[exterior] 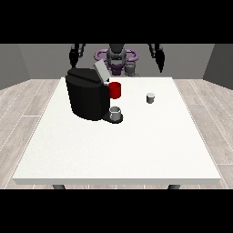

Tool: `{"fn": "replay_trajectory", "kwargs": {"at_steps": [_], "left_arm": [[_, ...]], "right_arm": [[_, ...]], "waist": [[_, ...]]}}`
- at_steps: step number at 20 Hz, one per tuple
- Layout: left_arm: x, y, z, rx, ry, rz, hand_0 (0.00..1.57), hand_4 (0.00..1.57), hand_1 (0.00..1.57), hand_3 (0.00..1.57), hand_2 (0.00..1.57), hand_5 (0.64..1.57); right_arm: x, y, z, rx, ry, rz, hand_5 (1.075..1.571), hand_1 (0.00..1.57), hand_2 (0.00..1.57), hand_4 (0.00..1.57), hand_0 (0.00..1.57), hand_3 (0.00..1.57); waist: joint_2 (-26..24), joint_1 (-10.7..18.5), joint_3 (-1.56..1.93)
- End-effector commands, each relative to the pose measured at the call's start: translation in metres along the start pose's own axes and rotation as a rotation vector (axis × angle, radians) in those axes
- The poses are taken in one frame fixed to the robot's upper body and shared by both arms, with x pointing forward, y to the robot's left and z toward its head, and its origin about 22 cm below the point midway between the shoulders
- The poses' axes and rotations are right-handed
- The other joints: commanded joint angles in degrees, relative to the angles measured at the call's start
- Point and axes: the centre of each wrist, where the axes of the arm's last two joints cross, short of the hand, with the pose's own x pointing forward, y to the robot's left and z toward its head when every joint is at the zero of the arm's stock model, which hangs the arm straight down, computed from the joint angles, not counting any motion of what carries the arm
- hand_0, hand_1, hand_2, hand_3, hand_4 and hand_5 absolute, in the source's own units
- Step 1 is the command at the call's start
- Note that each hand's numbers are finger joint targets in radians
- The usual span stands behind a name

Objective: Insert the coffee pod into the coffee machine and close the lid

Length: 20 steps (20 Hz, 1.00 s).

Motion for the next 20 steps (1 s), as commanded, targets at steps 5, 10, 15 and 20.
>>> {"fn": "replay_trajectory", "kwargs": {"at_steps": [5, 10, 15, 20], "left_arm": [[-0.003, -0.004, 0.004, -0.070, -0.116, 0.094, 0.00, 0.32, 0.00, 0.00, 0.00, 1.571], [-0.011, 0.003, 0.002, -0.066, -0.169, 0.111, 0.00, 0.28, 0.00, 0.00, 0.00, 1.571], [-0.001, 0.018, 0.003, -0.101, -0.127, -0.065, 0.00, 0.32, 0.00, 0.00, 0.00, 1.571], [0.005, 0.048, -0.025, -0.085, -0.107, -0.162, 0.00, 0.00, 0.00, 0.00, 0.00, 1.571]], "right_arm": [[-0.019, -0.013, 0.003, 0.028, 0.090, -0.028, 1.571, 0.00, 0.00, 0.13, 0.00, 0.00], [-0.018, 0.003, 0.010, -0.163, -0.012, -0.077, 1.571, 0.00, 0.00, 0.09, 0.00, 0.00], [-0.027, -0.017, 0.017, -0.166, 0.013, -0.073, 1.571, 0.00, 0.00, 0.22, 0.00, 0.00], [-0.012, 0.020, 0.011, -0.106, -0.007, -0.099, 1.571, 0.00, 0.00, 0.13, 0.00, 0.00]], "waist": [[-0.45, -0.20, -0.08], [-1.04, -2.72, -0.09], [-1.99, -2.36, -0.06], [0.21, -4.38, -0.08]]}}
